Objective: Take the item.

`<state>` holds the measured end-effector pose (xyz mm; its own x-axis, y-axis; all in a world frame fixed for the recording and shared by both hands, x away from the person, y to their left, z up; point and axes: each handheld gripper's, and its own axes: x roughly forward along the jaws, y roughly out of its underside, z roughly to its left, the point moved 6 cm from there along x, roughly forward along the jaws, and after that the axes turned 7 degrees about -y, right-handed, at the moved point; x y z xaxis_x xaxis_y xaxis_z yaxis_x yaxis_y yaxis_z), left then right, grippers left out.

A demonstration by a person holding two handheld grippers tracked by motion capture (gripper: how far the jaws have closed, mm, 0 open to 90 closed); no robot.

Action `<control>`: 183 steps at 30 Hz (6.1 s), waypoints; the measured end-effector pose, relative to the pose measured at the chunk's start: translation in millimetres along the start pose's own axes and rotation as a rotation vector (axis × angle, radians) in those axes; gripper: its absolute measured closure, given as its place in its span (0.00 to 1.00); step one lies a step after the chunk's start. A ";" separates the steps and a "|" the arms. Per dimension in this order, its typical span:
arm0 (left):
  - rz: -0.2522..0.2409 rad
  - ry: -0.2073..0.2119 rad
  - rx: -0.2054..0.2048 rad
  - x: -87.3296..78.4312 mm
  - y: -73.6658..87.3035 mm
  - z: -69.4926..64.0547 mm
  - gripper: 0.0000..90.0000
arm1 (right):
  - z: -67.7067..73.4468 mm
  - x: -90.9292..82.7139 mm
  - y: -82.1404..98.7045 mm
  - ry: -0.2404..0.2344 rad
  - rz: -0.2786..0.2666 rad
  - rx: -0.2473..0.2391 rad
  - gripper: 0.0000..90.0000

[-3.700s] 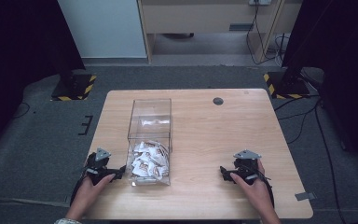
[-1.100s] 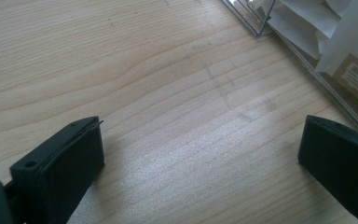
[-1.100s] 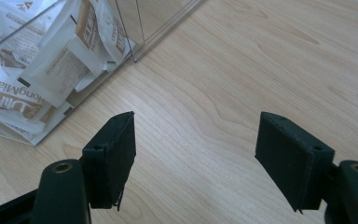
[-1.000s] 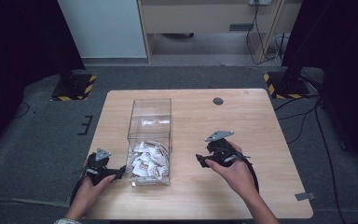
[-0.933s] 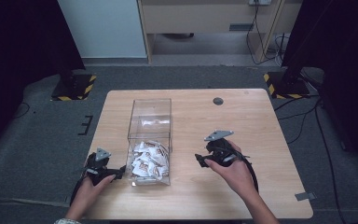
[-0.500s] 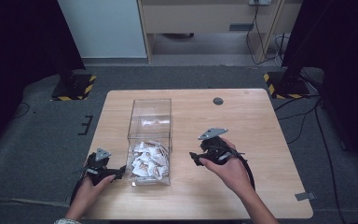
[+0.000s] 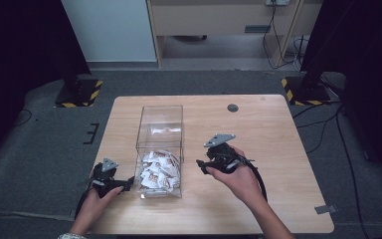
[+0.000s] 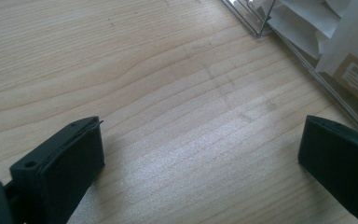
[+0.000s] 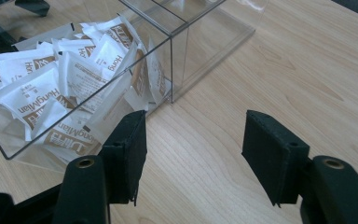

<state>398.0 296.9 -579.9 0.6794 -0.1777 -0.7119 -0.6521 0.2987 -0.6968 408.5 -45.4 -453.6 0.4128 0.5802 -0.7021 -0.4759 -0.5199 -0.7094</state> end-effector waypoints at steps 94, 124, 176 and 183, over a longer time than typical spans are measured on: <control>-0.001 0.003 0.002 0.4 -0.4 0.0 0.00 | 75.2 49.2 -45.9 -0.175 -0.014 -0.139 0.82; -0.001 0.003 0.002 0.4 -0.3 0.0 0.00 | 83.1 75.8 -30.9 -0.192 0.040 -0.138 0.82; -0.001 0.003 0.002 0.4 -0.3 0.0 0.00 | 82.5 80.2 -30.0 -0.181 0.047 -0.135 1.00; -0.001 0.003 0.002 0.4 -0.3 0.0 0.00 | 80.0 64.7 -39.5 -0.198 -0.011 -0.119 1.00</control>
<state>398.4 296.7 -580.0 0.6788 -0.1811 -0.7116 -0.6508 0.3005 -0.6973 391.9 62.9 -466.0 0.2513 0.6923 -0.6765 -0.3725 -0.5759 -0.7277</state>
